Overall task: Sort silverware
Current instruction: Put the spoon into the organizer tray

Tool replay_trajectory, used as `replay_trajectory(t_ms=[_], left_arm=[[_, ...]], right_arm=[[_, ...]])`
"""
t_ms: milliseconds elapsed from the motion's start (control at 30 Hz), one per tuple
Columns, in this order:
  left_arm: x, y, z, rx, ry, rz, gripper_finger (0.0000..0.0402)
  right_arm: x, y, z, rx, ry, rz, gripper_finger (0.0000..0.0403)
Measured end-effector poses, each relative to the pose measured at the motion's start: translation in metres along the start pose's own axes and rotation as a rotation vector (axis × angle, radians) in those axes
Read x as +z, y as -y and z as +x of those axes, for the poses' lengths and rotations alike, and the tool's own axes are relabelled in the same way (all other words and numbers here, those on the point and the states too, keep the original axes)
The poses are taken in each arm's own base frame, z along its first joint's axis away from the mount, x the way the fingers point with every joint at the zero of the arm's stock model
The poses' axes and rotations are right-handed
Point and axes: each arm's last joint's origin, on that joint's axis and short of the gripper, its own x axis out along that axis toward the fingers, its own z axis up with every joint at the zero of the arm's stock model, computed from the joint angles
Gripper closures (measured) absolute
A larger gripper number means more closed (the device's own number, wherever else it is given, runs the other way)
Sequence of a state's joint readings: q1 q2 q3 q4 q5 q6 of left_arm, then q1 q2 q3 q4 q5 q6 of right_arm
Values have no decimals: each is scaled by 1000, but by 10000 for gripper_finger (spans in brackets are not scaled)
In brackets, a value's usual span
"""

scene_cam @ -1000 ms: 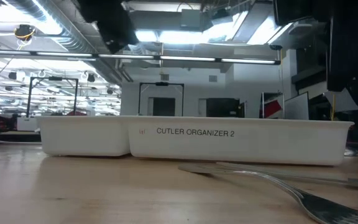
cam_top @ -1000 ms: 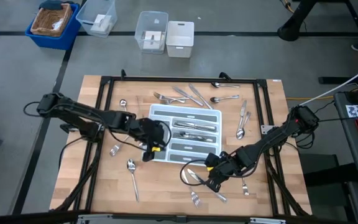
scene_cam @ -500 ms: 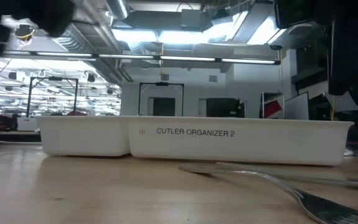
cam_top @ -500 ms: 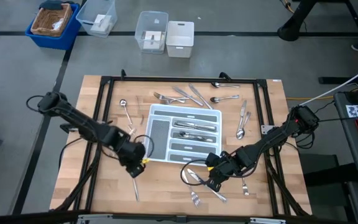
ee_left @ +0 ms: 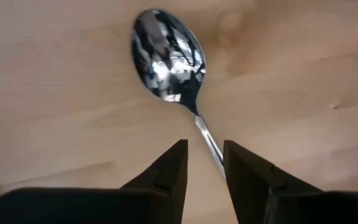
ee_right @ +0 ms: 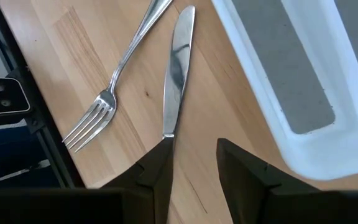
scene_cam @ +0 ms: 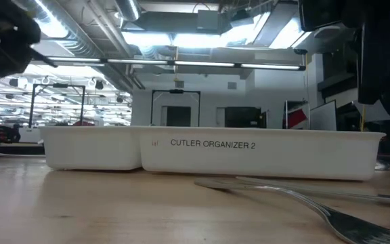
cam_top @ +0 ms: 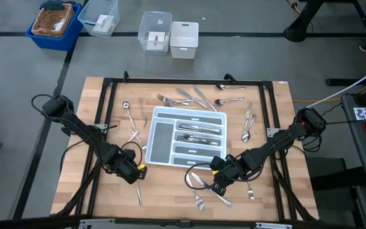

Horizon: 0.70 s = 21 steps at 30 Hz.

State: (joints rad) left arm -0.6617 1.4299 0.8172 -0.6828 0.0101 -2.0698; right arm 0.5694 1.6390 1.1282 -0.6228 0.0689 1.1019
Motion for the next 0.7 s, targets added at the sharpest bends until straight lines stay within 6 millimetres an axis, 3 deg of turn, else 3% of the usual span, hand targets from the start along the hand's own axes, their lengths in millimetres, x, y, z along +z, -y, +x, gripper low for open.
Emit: replay_trajectory(t_ms=[400, 700], left_arm=[[-4, 8, 44, 33, 12, -39, 310], [-4, 7, 55, 86, 21, -13, 330]], right_arm=[[-2, 2, 0, -5, -41, -3, 276], [-2, 3, 0, -18, -50, -8, 276]])
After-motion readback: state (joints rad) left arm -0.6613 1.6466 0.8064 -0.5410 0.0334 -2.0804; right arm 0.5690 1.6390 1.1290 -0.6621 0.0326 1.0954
